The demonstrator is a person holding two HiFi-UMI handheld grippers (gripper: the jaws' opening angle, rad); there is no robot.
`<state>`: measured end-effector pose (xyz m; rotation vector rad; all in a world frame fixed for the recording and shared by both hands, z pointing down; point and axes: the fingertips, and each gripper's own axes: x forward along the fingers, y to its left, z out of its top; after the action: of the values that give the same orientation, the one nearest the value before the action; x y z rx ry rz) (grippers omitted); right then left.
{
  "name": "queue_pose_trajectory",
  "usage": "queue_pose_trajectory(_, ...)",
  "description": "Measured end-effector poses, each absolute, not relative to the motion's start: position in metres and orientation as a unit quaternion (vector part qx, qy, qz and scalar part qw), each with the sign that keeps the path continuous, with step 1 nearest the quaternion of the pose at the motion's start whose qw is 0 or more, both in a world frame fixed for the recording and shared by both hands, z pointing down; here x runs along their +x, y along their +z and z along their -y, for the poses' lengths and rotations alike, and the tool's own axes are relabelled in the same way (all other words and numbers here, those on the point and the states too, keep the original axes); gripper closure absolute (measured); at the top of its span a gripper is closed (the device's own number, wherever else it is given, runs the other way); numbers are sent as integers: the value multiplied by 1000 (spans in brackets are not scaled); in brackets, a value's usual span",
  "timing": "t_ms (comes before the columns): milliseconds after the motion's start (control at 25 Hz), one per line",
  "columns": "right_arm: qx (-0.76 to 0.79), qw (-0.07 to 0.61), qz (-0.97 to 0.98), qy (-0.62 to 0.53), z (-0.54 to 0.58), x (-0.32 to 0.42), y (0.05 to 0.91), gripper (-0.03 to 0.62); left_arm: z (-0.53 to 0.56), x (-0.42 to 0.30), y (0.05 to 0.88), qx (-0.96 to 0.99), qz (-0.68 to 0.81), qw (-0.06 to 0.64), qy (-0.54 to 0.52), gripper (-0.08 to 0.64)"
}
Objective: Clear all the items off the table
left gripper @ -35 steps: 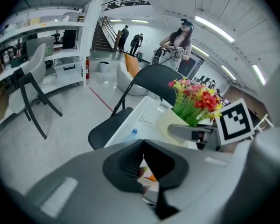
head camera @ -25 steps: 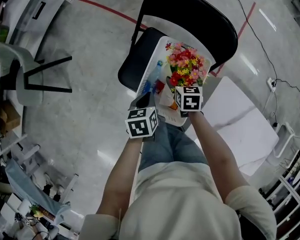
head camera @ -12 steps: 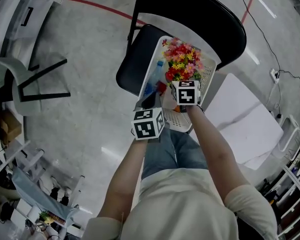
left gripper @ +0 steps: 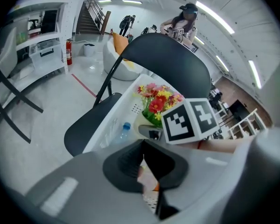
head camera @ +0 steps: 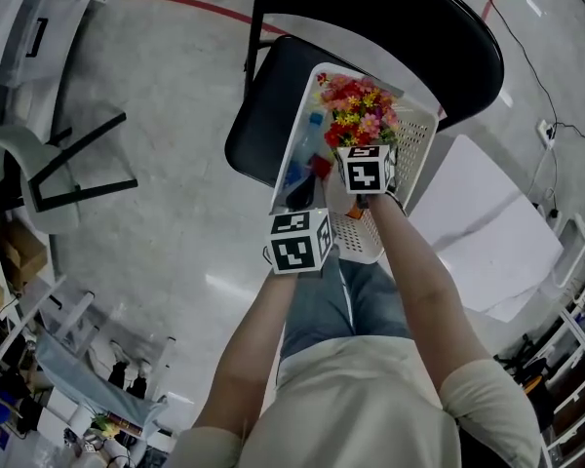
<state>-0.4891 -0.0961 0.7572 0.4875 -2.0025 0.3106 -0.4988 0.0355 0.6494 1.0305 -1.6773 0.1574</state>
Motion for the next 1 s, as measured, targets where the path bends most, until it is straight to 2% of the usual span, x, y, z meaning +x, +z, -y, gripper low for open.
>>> queue_pose_trajectory(480, 182, 522, 825, 117, 102, -492, 792, 112, -28, -503, 666, 437, 706, 554, 67, 552)
queue_pose_trajectory(1000, 201, 516, 812, 183, 89, -480, 783, 97, -31, -505, 658, 433, 714, 547, 62, 552)
